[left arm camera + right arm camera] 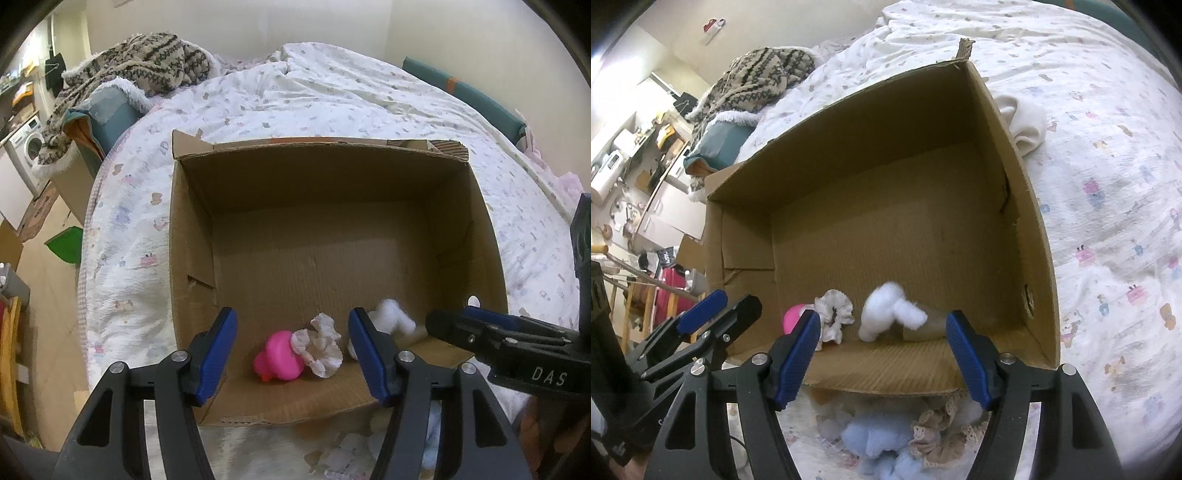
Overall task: Organize soft objects
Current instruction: 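Withdraw both open grippers from the box toward the remaining pile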
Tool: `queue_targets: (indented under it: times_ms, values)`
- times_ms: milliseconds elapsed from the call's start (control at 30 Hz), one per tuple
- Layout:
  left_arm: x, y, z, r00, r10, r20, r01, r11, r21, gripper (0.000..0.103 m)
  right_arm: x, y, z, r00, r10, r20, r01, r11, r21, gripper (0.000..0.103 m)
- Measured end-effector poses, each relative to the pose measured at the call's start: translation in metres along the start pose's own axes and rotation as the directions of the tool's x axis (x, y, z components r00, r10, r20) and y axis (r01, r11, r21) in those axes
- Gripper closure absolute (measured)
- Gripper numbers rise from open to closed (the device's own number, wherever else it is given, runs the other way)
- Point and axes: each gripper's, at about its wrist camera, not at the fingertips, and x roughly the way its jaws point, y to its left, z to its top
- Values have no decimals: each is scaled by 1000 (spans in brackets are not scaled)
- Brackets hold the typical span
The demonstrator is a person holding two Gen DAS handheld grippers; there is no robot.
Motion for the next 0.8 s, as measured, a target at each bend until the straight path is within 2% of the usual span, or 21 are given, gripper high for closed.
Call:
queue_targets:
  times_ms: [367, 800]
  values:
    - [-12, 4, -4, 1000, 6, 22, -6, 1000, -18, 44, -8, 2, -2, 1000, 1, 16, -1, 1000, 4, 28]
    - [-36, 13, -29, 999, 32, 16, -32, 999, -33, 43, -39, 3, -18, 998, -7, 63, 6, 1000, 9, 28]
